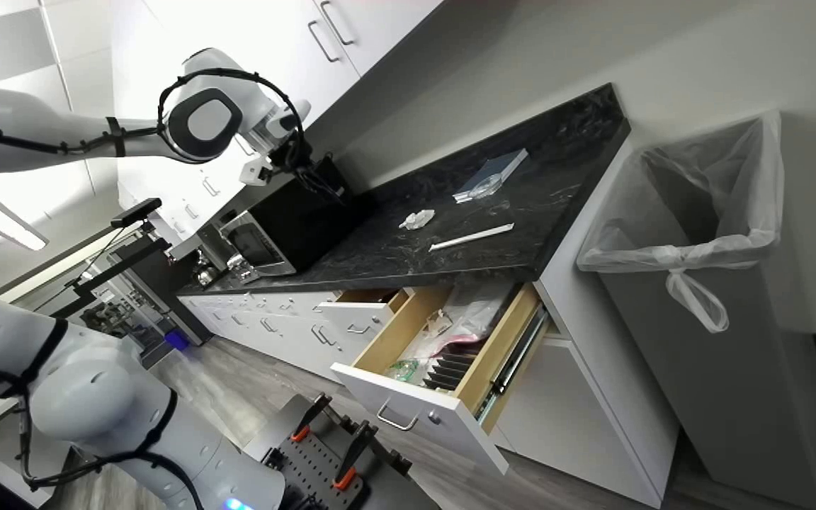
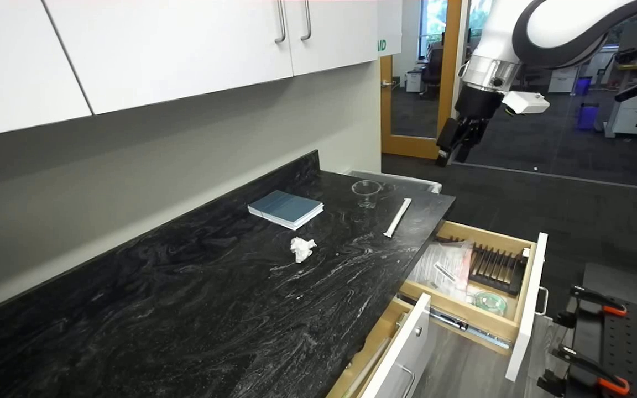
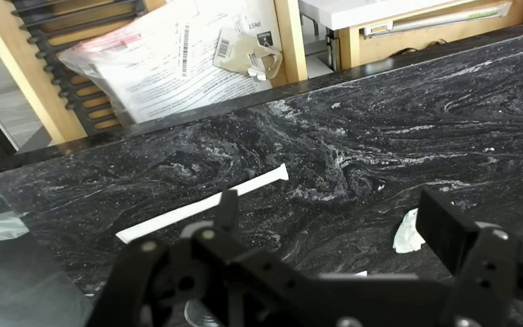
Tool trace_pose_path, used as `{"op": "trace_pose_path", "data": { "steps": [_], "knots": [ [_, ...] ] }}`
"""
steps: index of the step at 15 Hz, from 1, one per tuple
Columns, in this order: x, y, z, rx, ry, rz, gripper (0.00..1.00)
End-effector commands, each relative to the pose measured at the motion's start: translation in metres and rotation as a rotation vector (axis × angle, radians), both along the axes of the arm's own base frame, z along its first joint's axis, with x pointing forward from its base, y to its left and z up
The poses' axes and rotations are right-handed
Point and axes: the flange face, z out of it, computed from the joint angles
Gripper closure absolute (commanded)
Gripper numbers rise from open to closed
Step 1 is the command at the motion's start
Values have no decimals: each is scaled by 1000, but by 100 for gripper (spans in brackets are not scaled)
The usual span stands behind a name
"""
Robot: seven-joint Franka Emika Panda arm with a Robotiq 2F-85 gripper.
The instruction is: Fully close the open drawer
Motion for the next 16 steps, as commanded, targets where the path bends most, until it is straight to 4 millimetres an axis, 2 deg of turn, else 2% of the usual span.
{"op": "trace_pose_path", "data": {
  "steps": [1,3,8,9,10,11,13,16],
  "knots": [
    [-35,-6,-15,-49,18,-65,0],
    [-61,-16,-33,-75,43,-151,0],
    [-148,-54,-91,-80,145,-437,0],
    [-124,-69,-65,-83,165,-483,0],
    [-136,-73,-68,-87,158,-506,0],
    [-127,-66,-77,-69,161,-438,0],
    [-130,-76,-67,-67,149,-473,0],
    [-131,-76,-66,-66,146,-482,0]
  ]
}}
